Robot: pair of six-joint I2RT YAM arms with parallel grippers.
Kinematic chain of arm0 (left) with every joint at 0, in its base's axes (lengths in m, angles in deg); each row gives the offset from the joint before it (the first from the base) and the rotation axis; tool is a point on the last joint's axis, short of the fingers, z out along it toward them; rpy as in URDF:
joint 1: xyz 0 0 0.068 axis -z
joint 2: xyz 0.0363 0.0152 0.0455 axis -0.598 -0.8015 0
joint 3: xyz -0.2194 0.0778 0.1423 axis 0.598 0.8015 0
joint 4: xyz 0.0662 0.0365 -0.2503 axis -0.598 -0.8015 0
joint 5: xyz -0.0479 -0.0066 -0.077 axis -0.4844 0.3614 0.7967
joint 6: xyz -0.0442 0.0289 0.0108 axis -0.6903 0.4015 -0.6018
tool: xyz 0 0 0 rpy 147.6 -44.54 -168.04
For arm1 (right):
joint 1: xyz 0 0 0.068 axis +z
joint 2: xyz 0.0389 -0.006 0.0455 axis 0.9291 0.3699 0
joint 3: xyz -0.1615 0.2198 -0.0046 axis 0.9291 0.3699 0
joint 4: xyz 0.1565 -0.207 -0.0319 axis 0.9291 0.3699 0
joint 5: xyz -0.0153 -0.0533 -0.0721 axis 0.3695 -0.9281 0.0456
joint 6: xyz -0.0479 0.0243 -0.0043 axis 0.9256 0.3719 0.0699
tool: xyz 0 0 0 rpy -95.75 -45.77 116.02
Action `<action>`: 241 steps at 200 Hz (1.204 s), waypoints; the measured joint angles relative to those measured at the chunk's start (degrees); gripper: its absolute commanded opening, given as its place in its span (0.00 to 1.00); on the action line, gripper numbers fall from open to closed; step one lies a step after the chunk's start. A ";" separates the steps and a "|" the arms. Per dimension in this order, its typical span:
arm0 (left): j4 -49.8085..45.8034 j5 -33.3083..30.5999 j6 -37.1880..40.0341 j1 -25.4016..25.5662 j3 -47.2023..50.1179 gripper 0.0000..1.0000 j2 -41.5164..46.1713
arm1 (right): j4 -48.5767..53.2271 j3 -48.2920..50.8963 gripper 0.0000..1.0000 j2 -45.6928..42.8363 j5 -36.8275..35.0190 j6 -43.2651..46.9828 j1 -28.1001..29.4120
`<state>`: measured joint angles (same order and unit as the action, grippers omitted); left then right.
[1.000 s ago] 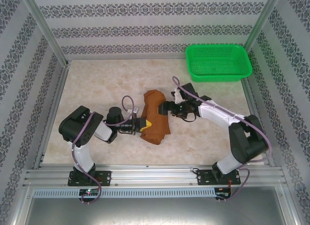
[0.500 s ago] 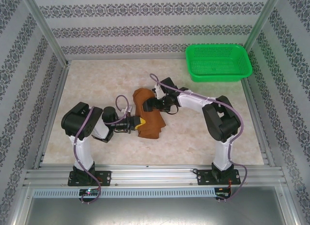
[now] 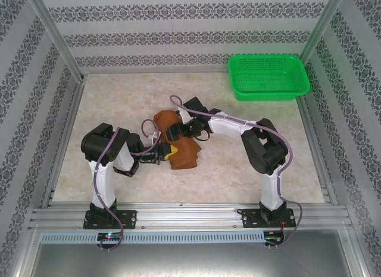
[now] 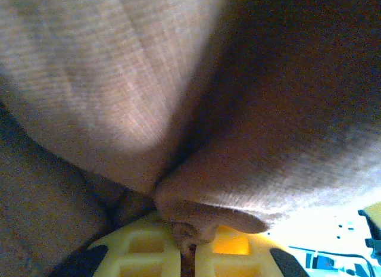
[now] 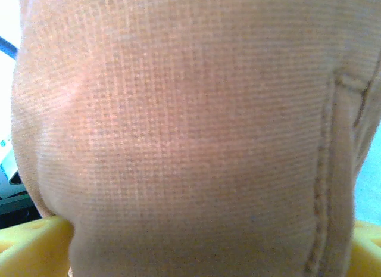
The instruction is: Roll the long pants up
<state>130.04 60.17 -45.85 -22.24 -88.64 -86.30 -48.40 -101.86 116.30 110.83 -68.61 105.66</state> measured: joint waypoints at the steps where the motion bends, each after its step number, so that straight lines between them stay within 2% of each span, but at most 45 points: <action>1: 0.00 0.00 0.00 0.00 0.00 0.00 0.00 | 0.04 -0.07 0.98 0.02 0.00 0.07 0.04; 19: -0.04 0.20 0.02 -0.02 0.00 0.00 0.02 | 2.80 -2.62 0.95 1.53 -0.24 1.53 0.35; 46: -0.63 0.17 0.04 -0.68 0.00 0.00 0.17 | 8.35 -9.84 0.82 7.02 0.44 4.00 0.42; 70: -1.44 0.02 0.04 -1.66 0.00 0.00 0.70 | 9.79 -13.14 0.38 10.12 1.79 5.49 0.39; 79: -1.79 -0.09 0.04 -1.97 -0.02 0.00 0.96 | 9.79 -13.84 0.03 10.88 2.34 5.66 0.39; 81: -1.92 -0.09 0.04 -2.10 -0.04 0.00 1.07 | 9.77 -13.90 0.00 10.97 2.51 5.70 0.39; 105: -4.11 0.63 0.33 -3.15 -0.33 0.00 2.25 | 8.35 -13.03 0.00 10.82 3.39 5.07 -0.04; 123: -10.16 1.33 1.99 -3.34 -1.51 0.00 4.81 | 4.07 -8.96 0.00 9.07 3.98 3.37 -0.83; 133: -18.62 1.46 4.68 -3.34 -3.04 0.01 8.09 | 0.87 -5.68 0.00 7.23 4.17 1.86 -1.57; 150: -38.12 -0.76 11.98 -2.82 -7.82 0.13 16.33 | -4.57 1.07 0.00 3.76 4.44 -1.42 -3.58; 166: -57.83 -7.56 19.89 -2.21 -15.17 0.24 24.81 | -7.41 6.56 0.00 0.37 4.81 -4.17 -5.81; 189: -73.59 -14.88 28.48 -3.06 -28.26 0.38 34.10 | -6.86 11.61 0.00 -3.72 5.01 -5.14 -8.09; 204: -80.17 -17.99 33.73 -3.41 -37.66 0.39 37.97 | -5.18 12.22 0.00 -4.96 4.11 -5.22 -8.50; 221: -85.00 -19.89 37.75 -3.41 -44.00 0.38 40.35 | -4.24 12.02 0.00 -5.35 2.95 -5.51 -8.50; 241: -88.87 -21.46 40.79 -3.39 -45.72 0.23 40.68 | -1.84 11.63 0.00 -6.34 0.87 -6.08 -8.24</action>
<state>41.17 38.70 -5.06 -25.63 -134.37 -45.63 -50.24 -90.23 109.96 111.70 -74.69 97.42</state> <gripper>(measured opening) 0.307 0.287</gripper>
